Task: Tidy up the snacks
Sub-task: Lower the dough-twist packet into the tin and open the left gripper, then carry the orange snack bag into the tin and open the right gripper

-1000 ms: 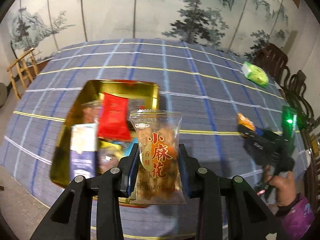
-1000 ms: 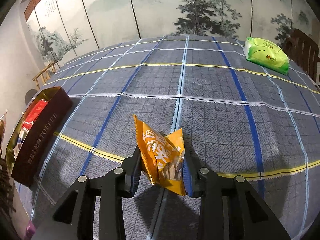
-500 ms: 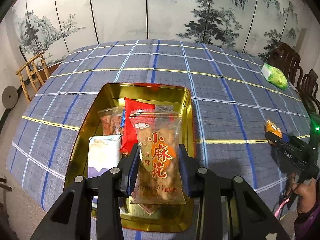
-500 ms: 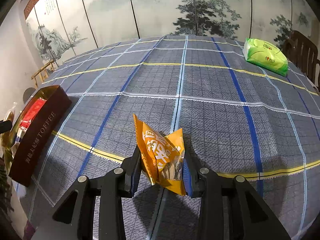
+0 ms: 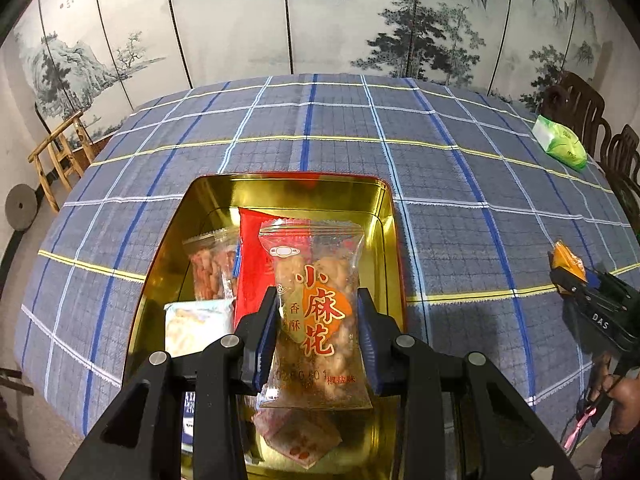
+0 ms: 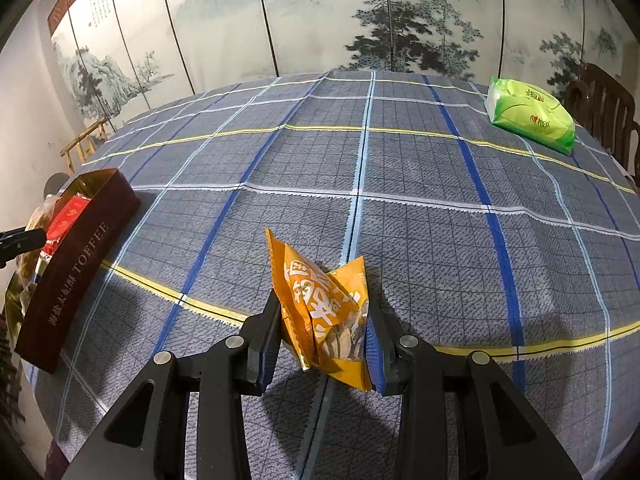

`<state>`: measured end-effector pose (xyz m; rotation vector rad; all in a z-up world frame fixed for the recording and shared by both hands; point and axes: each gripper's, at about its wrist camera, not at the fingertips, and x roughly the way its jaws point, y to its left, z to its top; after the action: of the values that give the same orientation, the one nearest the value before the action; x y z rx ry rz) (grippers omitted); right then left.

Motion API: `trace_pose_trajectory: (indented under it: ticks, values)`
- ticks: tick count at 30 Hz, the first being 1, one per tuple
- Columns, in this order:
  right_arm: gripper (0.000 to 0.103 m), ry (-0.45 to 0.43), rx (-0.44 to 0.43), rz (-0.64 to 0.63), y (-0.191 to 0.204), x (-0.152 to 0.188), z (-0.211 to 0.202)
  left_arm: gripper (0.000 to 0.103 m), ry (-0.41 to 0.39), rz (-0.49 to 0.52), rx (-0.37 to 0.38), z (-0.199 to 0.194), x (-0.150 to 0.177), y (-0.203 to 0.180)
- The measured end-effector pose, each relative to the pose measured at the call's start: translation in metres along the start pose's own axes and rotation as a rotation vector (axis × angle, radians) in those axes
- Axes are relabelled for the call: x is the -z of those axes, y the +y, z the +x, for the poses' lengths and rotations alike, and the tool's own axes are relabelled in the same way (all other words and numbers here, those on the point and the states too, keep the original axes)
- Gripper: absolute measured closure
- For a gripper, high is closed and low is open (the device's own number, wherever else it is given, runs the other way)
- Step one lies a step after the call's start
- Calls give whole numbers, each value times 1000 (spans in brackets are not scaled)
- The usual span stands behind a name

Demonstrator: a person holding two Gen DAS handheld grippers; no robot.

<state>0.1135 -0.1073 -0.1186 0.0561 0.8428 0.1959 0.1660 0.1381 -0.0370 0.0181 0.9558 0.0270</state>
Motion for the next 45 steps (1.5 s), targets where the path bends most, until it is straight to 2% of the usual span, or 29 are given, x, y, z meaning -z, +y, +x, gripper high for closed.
trace_pose_trajectory:
  ticks: [9, 25, 28, 38, 45]
  values:
    - [66, 0, 2, -2, -1, 0, 0, 70, 15, -1, -1, 11, -6, 2]
    - [66, 1, 4, -3, 1, 0, 0, 69, -4, -1, -31, 8, -9, 2]
    - [66, 1, 4, -4, 1, 0, 0, 55, -16, 0, -58, 1, -5, 3]
    - [65, 1, 21, -23, 2, 1, -2, 40, -61, -19, -91, -36, 13, 8]
    - [65, 13, -12, 12, 8, 11, -12, 30, -66, -52, -110, -55, 30, 18]
